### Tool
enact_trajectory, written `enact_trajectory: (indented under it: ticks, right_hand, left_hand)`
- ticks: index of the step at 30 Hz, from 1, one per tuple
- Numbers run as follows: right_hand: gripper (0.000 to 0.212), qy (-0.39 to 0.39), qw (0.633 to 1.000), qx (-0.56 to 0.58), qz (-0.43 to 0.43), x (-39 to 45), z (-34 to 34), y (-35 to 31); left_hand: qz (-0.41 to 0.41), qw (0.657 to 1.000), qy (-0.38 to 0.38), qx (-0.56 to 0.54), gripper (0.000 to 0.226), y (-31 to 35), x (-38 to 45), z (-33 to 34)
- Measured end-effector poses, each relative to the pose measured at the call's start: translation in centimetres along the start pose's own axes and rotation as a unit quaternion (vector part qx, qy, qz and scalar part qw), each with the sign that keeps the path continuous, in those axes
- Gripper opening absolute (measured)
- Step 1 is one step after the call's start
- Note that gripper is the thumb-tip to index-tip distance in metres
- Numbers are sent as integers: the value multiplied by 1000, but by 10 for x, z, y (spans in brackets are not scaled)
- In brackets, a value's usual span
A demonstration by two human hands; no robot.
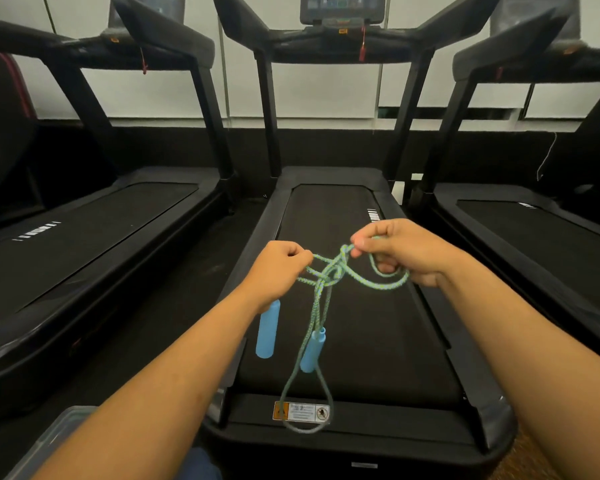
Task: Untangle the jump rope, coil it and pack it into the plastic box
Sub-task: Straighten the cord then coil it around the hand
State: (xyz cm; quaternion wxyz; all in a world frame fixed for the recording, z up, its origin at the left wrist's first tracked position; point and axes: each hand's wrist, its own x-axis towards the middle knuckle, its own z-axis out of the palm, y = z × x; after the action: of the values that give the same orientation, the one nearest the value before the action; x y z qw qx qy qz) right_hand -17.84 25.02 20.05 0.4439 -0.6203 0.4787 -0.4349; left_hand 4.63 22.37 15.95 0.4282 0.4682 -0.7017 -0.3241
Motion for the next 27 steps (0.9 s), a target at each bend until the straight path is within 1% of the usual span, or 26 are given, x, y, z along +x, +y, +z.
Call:
enact_trajectory:
  ticks: [3,5,8,10,12,13,16,17,18,19,20,21,24,27]
  right_hand:
    - [10,22,994,102,13,11,11,1]
    - [13,34,989,140,38,16,19,8]
    - [21,32,980,177,84,22,25,20]
    - [13,19,987,129,89,22,27,23]
    - [15,6,996,59,65,22,30,26]
    - [17,3,998,42,51,21,32,26]
    - [12,4,1000,-3,25,20,34,21]
    - [11,5,1000,-16,21,19,34,19]
    - [10,4,1000,-22,15,18,33,18]
    - [10,2,1000,-25,11,17,33,17]
    - [10,0,1000,-30,9,17,32,17]
    - [10,-4,999,-37,7,16,33,16]
    - [10,-2,999,-54,-8,16,33,16]
    - [15,29,998,-12,-45,18,26,11]
  left_hand:
    - [-1,1000,-6,-3,24,-1,2,3]
    - [-3,1000,-11,-21,21,-1,3,5]
    - [-9,999,-22,-30,18,-5,4,10]
    - [-7,998,-29,-51,12,-9,5,13]
    - [1,996,-45,-75,10,-11,4,16]
    - [3,995,-53,-81,11,-11,3,17]
    - [24,993,-75,-88,43,-10,1,19]
    - [44,993,-75,-77,46,-10,2,19]
    - [69,993,-71,-58,40,-10,1,19]
    - [88,993,-63,-41,29,-11,2,19]
    - [95,993,-55,-36,18,-12,2,20]
    - [93,994,-44,-38,13,-12,2,20]
    - [68,997,-16,-29,21,-13,4,21]
    - [47,998,-28,-22,16,-14,3,18]
